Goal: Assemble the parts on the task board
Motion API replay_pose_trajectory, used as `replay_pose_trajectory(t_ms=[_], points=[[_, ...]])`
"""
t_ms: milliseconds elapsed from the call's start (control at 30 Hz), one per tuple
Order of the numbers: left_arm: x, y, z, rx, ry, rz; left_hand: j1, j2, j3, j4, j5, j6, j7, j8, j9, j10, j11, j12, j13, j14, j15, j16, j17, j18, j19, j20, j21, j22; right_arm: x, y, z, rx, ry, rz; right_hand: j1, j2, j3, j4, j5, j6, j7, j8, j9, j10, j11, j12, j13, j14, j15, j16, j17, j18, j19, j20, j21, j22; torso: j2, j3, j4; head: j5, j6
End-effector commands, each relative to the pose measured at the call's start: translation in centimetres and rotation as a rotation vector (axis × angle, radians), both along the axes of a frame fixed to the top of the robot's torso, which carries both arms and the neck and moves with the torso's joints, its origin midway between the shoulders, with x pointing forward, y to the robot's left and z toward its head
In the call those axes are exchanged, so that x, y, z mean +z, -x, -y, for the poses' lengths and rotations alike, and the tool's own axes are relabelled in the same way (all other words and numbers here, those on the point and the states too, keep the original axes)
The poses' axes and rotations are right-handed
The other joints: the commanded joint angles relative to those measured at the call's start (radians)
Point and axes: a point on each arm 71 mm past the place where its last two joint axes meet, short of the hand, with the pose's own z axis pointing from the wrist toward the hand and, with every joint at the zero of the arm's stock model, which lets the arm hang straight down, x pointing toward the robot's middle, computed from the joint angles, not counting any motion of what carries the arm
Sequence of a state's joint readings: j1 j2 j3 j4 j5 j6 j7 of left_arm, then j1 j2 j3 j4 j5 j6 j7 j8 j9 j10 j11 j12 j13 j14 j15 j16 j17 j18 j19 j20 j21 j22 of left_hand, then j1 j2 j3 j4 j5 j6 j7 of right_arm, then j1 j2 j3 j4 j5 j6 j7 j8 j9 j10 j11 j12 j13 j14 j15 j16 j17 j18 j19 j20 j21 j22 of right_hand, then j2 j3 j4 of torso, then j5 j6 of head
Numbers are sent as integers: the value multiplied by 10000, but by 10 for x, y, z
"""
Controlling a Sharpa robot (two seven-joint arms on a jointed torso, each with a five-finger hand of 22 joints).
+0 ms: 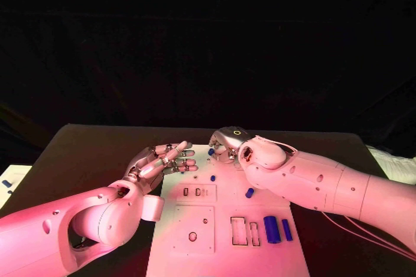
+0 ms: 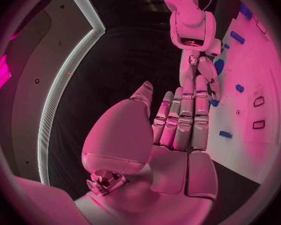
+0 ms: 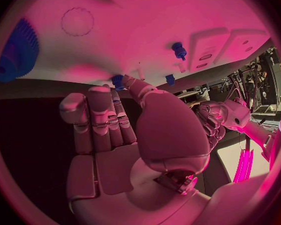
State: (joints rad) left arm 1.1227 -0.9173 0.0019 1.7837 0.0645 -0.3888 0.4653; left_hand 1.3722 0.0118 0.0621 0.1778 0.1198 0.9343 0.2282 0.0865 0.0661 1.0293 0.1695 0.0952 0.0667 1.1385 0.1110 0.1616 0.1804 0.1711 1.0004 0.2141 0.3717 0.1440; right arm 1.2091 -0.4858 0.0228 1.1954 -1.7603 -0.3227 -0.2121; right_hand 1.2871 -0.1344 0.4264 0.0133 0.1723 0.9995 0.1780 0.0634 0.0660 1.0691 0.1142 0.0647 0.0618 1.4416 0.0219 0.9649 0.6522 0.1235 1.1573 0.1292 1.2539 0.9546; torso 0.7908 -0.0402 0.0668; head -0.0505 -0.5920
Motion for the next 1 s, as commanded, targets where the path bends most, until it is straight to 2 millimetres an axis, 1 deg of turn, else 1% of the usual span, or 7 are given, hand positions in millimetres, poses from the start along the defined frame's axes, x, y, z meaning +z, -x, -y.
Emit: replay_pose_trajectory(t_ms=[33,333,467,600,700,767,1000], points=[[2,1,2,-173,147,82,6,58,-7,-48,45,10,27,-46,-13,15,31,-55,-12,-17,41,-47,11,107,-36,41,-60,-9,2,2,2,-2,-158,130,13,-76,-123,2,-29,-115,9,-22,1,-164,26,-33,-1,-64,33,-126,-201,53,-137,18,-102,-170,2,9,0,0,9],[1,0,-3,-62,96,87,21,66,-4,-63,44,11,27,-55,-12,14,33,-62,-11,-16,43,-60,19,107,-35,42,-68,-16,15,17,43,-402,-1155,-225,75,-1,-220,117,378,252,-153,74,86,953,-207,407,123,203,-129,651,688,-57,327,-81,258,447,-3,6,-48,5,72],[2,0,-5,-22,78,92,30,73,0,-71,44,18,20,-56,-10,21,30,-62,-9,-15,43,-66,23,108,-34,42,-71,-19,21,24,70,-916,-1563,-860,-144,-265,-467,264,959,329,-227,55,88,2179,-434,936,384,401,-296,1333,1524,-165,735,-207,604,1019,-5,11,-101,22,113],[2,0,-6,8,62,89,30,73,0,-71,44,18,20,-56,-10,21,30,-62,-9,-15,43,-66,23,108,-34,42,-71,-19,23,29,93,-1480,-1598,-1511,-271,-583,-1128,358,603,69,-487,5,37,3899,-785,2160,1245,660,-578,2447,3039,-388,1499,-462,1226,2136,-13,37,-153,5,151],[2,0,-7,15,59,88,30,73,0,-71,44,18,20,-56,-10,21,30,-62,-9,-15,43,-66,23,108,-34,42,-71,-19,22,29,106,-1829,-1474,-1899,29,-383,-2352,638,583,-161,-687,65,70,3784,-713,7788,7133,762,-476,3898,5036,-497,1907,-656,1628,2812,-5,55,-180,-4,177],[2,0,-7,10,60,87,30,73,0,-71,44,18,20,-56,-10,21,30,-62,-9,-15,43,-66,23,108,-34,42,-71,-19,20,29,112,-2000,-1388,-2074,171,-186,-2768,846,614,-242,-427,62,77,3604,-700,9848,9461,799,-533,4354,5764,-544,2019,-570,1738,3024,1,64,-182,-9,177],[1,0,-7,-2,63,79,30,73,0,-71,44,18,20,-56,-10,21,30,-62,-9,-15,43,-66,23,108,-34,42,-71,-19,16,24,122,-2414,-1166,-2362,575,87,-3556,1319,725,-457,-307,61,82,3667,-570,12105,12100,887,-377,4939,6757,-648,2282,-346,1980,3502,9,53,-144,-45,157]])
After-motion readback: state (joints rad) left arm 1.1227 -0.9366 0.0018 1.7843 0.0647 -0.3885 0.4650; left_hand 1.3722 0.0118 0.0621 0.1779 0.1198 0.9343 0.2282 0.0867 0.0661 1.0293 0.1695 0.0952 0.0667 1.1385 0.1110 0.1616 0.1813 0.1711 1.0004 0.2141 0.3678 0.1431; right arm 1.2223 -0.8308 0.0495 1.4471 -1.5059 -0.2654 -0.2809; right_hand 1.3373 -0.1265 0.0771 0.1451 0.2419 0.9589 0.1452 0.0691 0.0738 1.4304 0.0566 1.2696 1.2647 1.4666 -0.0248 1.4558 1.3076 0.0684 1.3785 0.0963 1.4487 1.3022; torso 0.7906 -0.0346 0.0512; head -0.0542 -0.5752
